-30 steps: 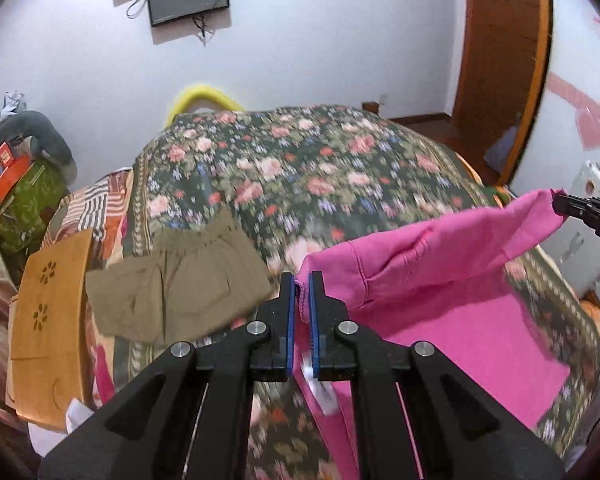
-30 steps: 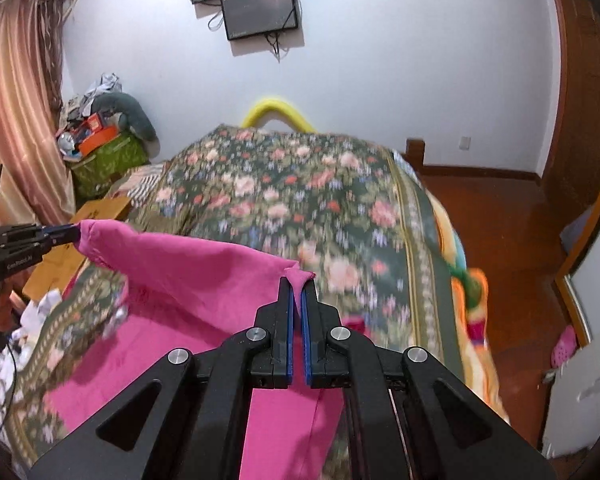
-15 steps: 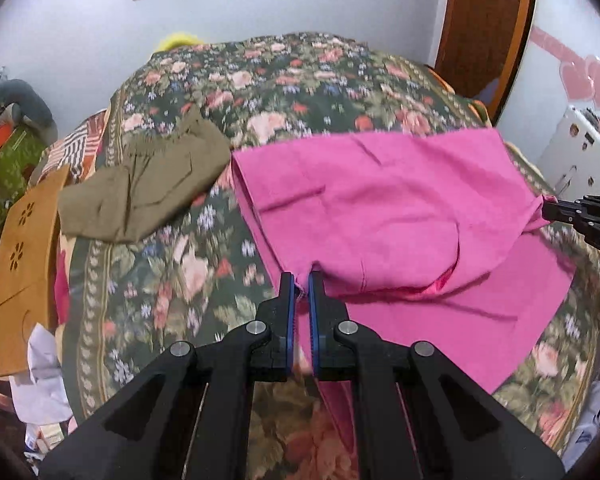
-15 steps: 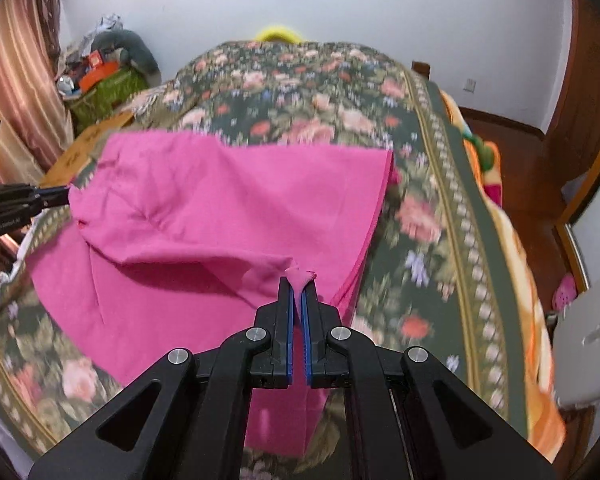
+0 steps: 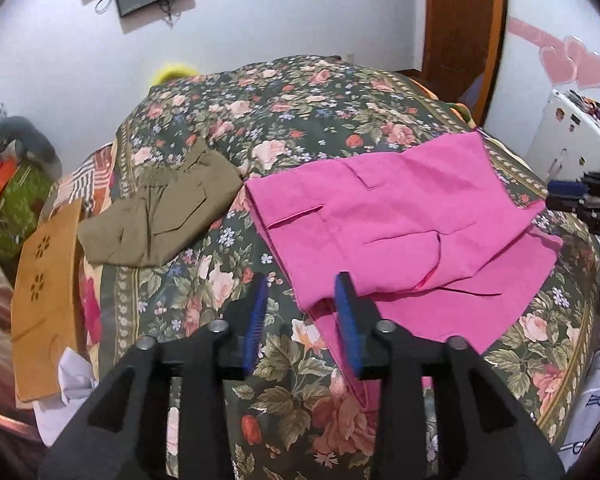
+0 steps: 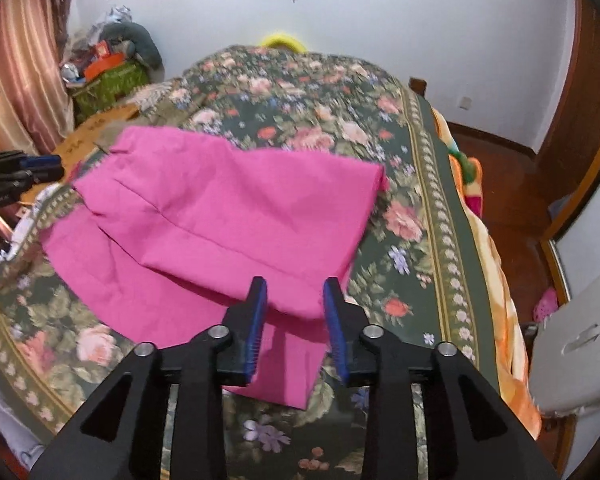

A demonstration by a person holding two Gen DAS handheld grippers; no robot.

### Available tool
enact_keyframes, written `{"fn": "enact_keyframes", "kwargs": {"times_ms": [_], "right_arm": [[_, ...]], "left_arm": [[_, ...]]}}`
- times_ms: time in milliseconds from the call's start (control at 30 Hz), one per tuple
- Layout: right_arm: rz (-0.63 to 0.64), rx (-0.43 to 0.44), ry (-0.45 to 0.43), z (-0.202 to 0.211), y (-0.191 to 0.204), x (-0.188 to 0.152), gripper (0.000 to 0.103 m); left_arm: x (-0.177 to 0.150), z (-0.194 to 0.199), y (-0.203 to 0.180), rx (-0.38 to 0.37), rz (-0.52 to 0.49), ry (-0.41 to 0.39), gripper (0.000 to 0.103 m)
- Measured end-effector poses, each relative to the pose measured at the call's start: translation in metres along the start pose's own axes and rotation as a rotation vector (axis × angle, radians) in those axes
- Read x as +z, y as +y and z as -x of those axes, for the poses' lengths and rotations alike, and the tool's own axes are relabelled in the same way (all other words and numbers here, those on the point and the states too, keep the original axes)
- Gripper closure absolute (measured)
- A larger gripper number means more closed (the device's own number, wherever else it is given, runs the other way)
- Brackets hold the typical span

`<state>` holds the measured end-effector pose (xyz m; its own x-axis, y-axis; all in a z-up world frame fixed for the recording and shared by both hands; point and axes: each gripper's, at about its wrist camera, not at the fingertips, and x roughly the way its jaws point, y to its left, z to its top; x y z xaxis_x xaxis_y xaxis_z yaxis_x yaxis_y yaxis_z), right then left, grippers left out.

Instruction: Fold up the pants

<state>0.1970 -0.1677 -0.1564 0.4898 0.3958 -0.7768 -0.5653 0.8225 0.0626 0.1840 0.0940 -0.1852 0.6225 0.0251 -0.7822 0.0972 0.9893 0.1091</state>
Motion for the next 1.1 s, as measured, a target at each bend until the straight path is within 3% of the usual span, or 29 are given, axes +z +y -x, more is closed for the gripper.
{"fn": "enact_keyframes", "kwargs": {"times_ms": [67, 133, 433, 633, 667, 800, 833, 867, 933, 1100], "right_arm": [[0.016, 0.017, -0.003, 0.000, 0.006, 0.004, 0.066], [0.041, 0.027, 0.006, -0.005, 0.014, 0.005, 0.059], [0.108, 0.064, 0.137, -0.048, 0.035, -0.003, 0.058], [0.173, 0.061, 0.159, -0.063, 0.042, -0.001, 0.054], [0.187, 0.062, 0.157, -0.064, 0.044, 0.000, 0.054], [0.185, 0.087, 0.154, -0.070, 0.046, 0.004, 0.056], [0.176, 0.098, 0.150, -0.071, 0.046, 0.005, 0.066], [0.172, 0.106, 0.149, -0.071, 0.046, 0.006, 0.071], [0.167, 0.091, 0.134, -0.070, 0.047, 0.008, 0.092], [0.150, 0.065, 0.063, -0.053, 0.046, 0.011, 0.096]], "left_arm": [[0.000, -0.003, -0.005, 0.007, -0.034, 0.013, 0.054], [-0.001, -0.010, -0.013, 0.018, -0.069, 0.042, 0.039], [-0.012, -0.037, -0.041, 0.080, -0.245, 0.107, 0.032], [0.001, -0.049, -0.047, 0.112, -0.291, 0.088, 0.033], [0.003, -0.051, -0.047, 0.093, -0.285, 0.096, 0.034], [0.010, -0.056, -0.047, 0.046, -0.266, 0.112, 0.058], [0.011, -0.057, -0.047, 0.044, -0.260, 0.112, 0.068], [0.013, -0.058, -0.047, 0.041, -0.249, 0.115, 0.072], [0.016, -0.056, -0.044, 0.014, -0.216, 0.111, 0.084], [0.021, -0.040, -0.040, -0.037, -0.135, 0.078, 0.088]]}}
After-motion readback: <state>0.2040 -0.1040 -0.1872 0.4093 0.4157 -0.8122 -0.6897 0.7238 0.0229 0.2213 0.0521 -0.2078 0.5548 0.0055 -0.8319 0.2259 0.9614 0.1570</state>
